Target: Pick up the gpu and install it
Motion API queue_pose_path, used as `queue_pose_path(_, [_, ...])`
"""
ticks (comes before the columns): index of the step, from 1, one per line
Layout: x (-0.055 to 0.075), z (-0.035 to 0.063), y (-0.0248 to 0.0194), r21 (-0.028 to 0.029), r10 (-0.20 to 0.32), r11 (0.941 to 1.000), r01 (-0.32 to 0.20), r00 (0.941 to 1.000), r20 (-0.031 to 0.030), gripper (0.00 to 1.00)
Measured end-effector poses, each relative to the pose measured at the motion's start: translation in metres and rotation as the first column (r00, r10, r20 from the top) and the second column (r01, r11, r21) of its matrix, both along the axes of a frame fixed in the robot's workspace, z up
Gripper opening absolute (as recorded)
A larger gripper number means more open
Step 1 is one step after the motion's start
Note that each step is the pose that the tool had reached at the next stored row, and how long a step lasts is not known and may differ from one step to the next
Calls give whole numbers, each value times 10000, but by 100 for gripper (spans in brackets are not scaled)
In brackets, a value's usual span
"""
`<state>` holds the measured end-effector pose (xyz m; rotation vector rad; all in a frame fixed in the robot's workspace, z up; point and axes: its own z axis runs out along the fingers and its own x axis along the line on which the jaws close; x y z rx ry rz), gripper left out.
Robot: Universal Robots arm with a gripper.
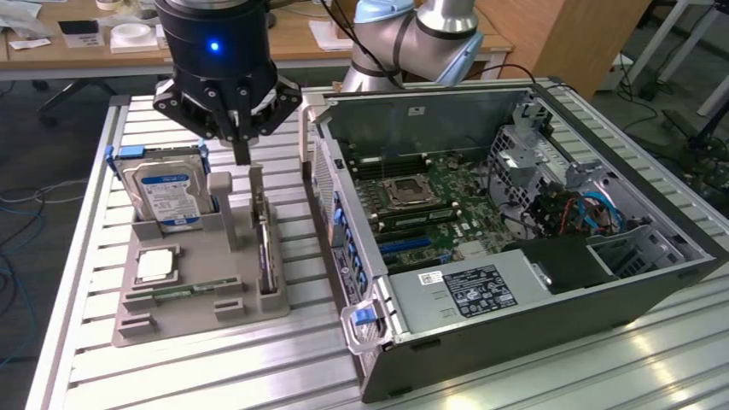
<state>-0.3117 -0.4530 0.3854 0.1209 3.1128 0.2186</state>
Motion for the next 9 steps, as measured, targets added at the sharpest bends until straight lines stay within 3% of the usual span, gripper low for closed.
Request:
queue_pose_path(3, [0, 0, -1, 61, 0, 10000, 0, 10000, -2, 11])
queue_pose_path(8, [0, 0, -1, 60, 0, 10000, 0, 10000, -1, 11])
queue_pose_path(9, [0, 0, -1, 61, 0, 10000, 0, 10000, -1, 17])
